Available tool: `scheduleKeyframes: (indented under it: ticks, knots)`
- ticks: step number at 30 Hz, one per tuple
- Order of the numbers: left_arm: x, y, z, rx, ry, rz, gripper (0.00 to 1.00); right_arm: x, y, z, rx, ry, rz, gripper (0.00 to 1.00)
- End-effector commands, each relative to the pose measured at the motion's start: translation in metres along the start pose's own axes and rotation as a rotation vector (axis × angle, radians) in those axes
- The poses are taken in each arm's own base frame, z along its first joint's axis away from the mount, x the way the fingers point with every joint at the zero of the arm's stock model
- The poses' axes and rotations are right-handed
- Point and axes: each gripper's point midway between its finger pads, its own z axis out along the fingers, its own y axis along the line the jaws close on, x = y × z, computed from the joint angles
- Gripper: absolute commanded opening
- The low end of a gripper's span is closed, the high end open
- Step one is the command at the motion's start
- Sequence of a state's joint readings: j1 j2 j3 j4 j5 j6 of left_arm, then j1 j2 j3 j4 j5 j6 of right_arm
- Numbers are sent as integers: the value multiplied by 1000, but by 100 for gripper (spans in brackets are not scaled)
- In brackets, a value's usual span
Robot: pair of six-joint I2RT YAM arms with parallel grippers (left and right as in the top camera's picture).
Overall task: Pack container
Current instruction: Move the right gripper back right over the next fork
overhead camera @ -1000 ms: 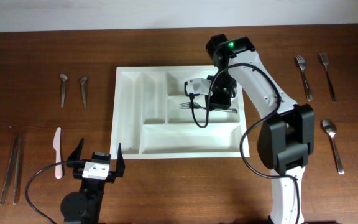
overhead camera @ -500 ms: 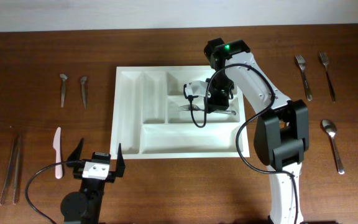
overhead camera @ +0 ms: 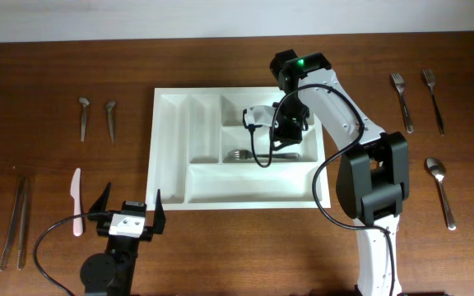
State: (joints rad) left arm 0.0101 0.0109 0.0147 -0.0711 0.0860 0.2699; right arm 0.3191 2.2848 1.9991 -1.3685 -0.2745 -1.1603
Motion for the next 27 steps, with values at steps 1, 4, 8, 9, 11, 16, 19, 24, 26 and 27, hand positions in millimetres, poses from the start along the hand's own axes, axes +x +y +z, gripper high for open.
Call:
scheduleKeyframes:
  ticks: [1, 4, 8, 9, 11, 16, 19, 24, 26, 27]
  knots:
    - [3, 1, 0, -8, 6, 8, 99, -8, -12, -10, 51, -6, 87, 99]
    - [3, 1, 0, -8, 6, 7, 99, -10, -35, -38, 176, 1, 192, 99]
    - [3, 1, 0, -8, 6, 7, 99, 27, -79, -98, 459, 75, 502, 99]
    - [3, 1, 0, -8, 6, 8, 99, 45, -90, -119, 548, 88, 622, 99]
    - [3, 1, 0, -8, 6, 8, 99, 77, -101, -152, 671, 96, 807, 99]
    - [3, 1, 0, -8, 6, 8, 99, 163, -106, -222, 826, 17, 1154, 99]
    - [3, 1, 0, -8, 6, 7, 99, 205, -101, -239, 855, -8, 1296, 99]
    - [3, 1, 0, -8, 6, 7, 99, 239, -80, -228, 721, -47, 1461, 99]
    - [3, 1, 0, -8, 6, 8, 99, 248, -81, -229, 711, -58, 1459, 99]
    - [3, 1, 0, -8, 6, 8, 99, 253, -79, -228, 707, -46, 1452, 99]
